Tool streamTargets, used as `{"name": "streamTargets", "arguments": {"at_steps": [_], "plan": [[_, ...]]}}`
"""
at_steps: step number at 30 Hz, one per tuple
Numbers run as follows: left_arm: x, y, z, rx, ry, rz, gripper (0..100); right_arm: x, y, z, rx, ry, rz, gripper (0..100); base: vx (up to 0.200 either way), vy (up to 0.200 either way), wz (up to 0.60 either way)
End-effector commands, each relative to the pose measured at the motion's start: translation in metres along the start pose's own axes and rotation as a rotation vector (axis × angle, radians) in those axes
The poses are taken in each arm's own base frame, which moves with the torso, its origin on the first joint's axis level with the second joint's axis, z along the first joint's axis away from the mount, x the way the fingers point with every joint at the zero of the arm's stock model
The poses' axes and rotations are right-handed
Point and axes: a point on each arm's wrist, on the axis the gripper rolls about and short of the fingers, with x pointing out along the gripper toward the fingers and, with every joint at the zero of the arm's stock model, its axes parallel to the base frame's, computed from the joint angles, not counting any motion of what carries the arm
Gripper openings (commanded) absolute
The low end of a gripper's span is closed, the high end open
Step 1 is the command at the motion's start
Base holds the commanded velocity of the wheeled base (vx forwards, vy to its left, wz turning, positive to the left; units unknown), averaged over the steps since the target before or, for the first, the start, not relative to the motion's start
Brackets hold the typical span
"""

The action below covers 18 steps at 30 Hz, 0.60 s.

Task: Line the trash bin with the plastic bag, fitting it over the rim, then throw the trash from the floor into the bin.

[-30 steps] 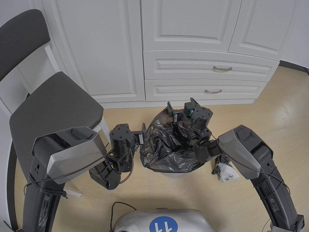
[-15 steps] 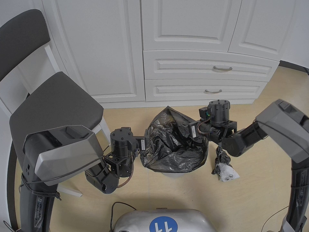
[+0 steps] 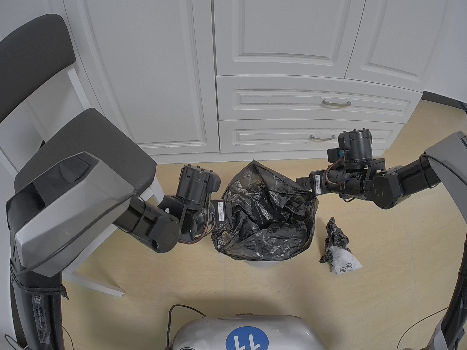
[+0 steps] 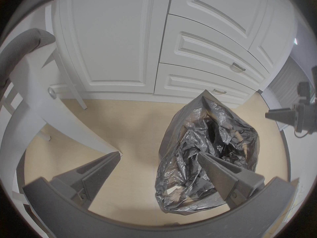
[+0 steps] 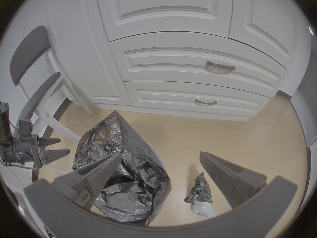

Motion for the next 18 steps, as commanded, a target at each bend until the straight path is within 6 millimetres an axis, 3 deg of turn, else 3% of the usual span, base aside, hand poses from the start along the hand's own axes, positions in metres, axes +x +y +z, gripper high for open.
{"name": "streamTargets", "arguments": {"at_steps": [1, 9, 18], "plan": [[0.014, 0.002, 0.015, -0.089, -0.031, -0.059, 100, 0.011, -0.014, -0.014, 0.035, 0.072, -0.003, 100, 0.0, 0.0, 0.0], [0.041, 0.019, 0.001, -0.072, -0.053, 0.005, 100, 0.043, -0.013, -0.032, 0.036, 0.078, -0.008, 100, 0.0, 0.0, 0.0], [0.06, 0.019, -0.015, -0.077, -0.053, -0.003, 100, 0.051, -0.02, -0.033, 0.043, 0.073, -0.021, 100, 0.0, 0.0, 0.0]]}}
